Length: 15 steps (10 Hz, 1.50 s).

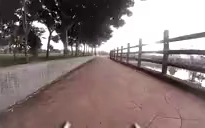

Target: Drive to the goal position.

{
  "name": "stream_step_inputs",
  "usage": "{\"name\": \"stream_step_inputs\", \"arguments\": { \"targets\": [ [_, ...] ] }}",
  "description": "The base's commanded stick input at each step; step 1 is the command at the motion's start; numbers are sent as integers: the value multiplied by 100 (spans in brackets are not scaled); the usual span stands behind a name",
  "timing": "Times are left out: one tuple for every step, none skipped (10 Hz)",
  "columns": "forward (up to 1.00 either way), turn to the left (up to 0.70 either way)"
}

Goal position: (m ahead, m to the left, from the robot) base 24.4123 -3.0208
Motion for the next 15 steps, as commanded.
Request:
{"name": "stream_step_inputs", "arguments": {
  "targets": [
    [70,0],
    [70,0],
    [70,0],
    [70,0],
    [70,0],
    [70,0],
    [70,0],
    [70,0],
    [70,0],
    [70,0],
    [70,0],
    [70,0],
    [70,0],
    [70,0],
    [70,0]
  ]
}}
